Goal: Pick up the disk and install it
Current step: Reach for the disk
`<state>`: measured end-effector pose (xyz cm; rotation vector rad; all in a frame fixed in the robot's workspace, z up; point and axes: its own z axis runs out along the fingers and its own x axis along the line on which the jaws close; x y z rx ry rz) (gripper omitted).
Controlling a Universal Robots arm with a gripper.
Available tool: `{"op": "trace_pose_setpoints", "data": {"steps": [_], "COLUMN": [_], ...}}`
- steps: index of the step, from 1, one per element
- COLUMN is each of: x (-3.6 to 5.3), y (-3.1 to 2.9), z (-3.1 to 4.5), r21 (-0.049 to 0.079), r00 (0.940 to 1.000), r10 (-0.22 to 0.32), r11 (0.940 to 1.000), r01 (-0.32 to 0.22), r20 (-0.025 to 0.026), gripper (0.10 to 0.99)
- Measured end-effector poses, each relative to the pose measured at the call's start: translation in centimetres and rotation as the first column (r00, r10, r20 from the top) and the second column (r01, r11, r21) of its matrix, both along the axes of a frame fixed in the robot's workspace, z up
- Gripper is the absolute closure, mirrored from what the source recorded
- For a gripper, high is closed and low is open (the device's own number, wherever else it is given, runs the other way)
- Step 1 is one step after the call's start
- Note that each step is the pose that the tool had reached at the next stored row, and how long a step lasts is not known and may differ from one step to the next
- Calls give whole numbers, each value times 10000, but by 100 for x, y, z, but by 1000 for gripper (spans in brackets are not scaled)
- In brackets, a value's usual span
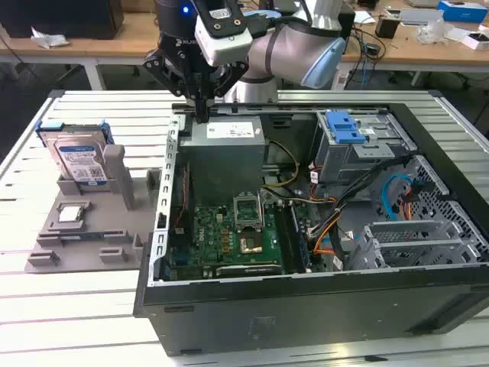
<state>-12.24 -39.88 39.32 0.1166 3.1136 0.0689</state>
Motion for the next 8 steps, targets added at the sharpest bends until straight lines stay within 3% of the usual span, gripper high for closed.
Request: {"op": "trace_pose_setpoints", "data": {"steps": [8], "x": [-205], "y": [0], "z": [0], "r21": [0], "r00": [10000], "r10": [0], "r11": [10000], "r01": [0], "r20": [0], "gripper": [980]}}
